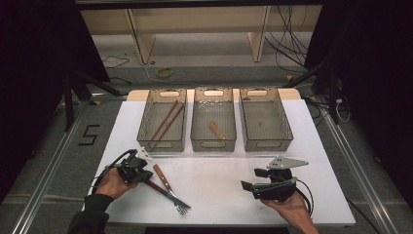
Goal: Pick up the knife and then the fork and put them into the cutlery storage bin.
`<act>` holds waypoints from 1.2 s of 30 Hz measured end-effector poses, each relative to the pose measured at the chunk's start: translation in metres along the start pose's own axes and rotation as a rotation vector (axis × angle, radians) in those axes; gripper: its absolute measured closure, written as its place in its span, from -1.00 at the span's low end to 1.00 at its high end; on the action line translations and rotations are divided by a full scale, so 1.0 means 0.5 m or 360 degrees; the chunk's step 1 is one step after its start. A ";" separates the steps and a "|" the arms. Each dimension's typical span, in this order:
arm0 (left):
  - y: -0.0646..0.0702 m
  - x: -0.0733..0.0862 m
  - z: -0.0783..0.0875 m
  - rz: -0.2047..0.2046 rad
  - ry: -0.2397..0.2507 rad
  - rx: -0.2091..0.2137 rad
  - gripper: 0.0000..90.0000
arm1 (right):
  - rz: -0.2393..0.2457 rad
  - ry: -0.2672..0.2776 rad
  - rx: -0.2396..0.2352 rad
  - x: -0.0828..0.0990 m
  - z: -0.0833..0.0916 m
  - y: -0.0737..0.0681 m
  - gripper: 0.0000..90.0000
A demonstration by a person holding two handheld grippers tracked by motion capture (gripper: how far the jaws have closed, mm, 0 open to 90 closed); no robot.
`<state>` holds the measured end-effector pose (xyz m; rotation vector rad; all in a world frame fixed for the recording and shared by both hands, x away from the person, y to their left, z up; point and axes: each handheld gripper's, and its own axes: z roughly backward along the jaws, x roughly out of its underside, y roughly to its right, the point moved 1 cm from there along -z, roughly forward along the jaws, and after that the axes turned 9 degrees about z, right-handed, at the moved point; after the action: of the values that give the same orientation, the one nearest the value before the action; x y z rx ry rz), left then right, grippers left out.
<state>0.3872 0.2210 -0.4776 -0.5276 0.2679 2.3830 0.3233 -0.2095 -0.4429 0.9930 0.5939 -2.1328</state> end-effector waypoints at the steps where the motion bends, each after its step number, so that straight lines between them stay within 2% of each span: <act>1: 0.001 0.002 0.001 -0.0003 -0.0009 -0.0003 0.98 | 0.0002 -0.0001 0.0000 0.000 0.000 0.000 -0.35; 13: 0.021 0.024 0.010 -0.0020 -0.0118 0.0042 0.98 | 0.0014 -0.0018 -0.0001 0.002 -0.002 -0.005 -0.35; 19: 0.033 0.037 0.020 -0.0058 -0.0203 0.0065 0.97 | 0.0019 -0.0026 0.0000 0.002 -0.002 -0.008 -0.35; 23: 0.037 0.041 0.028 -0.0083 -0.0213 0.0100 0.97 | 0.0019 -0.0023 0.0000 0.001 -0.002 -0.008 -0.35; 26: 0.038 0.039 0.036 -0.0120 -0.0214 0.0101 0.82 | 0.0018 -0.0022 0.0000 0.001 -0.003 -0.009 -0.35; 29: 0.040 0.037 0.050 -0.0128 -0.0206 0.0111 0.59 | 0.0021 -0.0018 0.0001 0.000 -0.002 -0.010 -0.35; 33: 0.046 0.034 0.071 -0.0140 -0.0189 0.0163 0.11 | 0.0022 -0.0017 0.0001 0.000 -0.002 -0.009 -0.35; 36: 0.051 0.034 0.073 -0.0177 -0.0226 0.0194 -0.12 | 0.0023 -0.0017 0.0001 0.000 -0.001 -0.009 -0.35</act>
<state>0.3478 0.2232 -0.4510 -0.3074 0.3095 2.2664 0.3204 -0.2061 -0.4427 0.9832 0.5791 -2.1245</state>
